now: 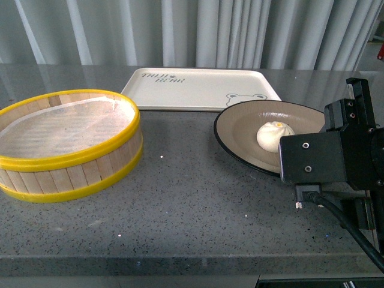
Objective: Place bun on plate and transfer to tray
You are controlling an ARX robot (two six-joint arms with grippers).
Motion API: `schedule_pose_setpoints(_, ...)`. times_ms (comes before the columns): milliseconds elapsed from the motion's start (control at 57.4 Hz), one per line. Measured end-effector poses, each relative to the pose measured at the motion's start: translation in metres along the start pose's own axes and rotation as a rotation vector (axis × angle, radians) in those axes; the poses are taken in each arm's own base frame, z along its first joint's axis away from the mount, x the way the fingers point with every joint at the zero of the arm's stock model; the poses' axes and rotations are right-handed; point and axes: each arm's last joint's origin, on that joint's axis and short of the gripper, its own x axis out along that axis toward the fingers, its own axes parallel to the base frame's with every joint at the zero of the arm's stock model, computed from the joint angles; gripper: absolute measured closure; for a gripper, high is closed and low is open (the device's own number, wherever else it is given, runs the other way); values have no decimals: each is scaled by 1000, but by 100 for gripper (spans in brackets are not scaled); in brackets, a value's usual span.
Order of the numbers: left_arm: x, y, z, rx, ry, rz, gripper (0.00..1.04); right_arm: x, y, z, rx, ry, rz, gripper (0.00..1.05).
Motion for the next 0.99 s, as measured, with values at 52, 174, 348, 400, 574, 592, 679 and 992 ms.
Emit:
schedule_pose_setpoints(52, 0, 0, 0, 0, 0, 0, 7, 2, 1, -1, -3, 5, 2, 57)
schedule_pose_setpoints(174, 0, 0, 0, 0, 0, 0, 7, 5, 4, -2, -12, 13, -5, 77)
schedule_pose_setpoints(348, 0, 0, 0, 0, 0, 0, 7, 2, 7, -3, -69, 17, -69, 97)
schedule_pose_setpoints(400, 0, 0, 0, 0, 0, 0, 7, -3, 4, -2, -87, 26, -127, 102)
schedule_pose_setpoints(574, 0, 0, 0, 0, 0, 0, 7, -12, 16, -5, -138, 79, -205, 102)
schedule_pose_setpoints(592, 0, 0, 0, 0, 0, 0, 7, -14, 17, -6, -141, 86, -208, 102)
schedule_pose_setpoints(679, 0, 0, 0, 0, 0, 0, 7, -19, 19, -9, -157, 105, -226, 102)
schedule_pose_setpoints(992, 0, 0, 0, 0, 0, 0, 7, -37, -13, -34, -177, 107, -367, 102)
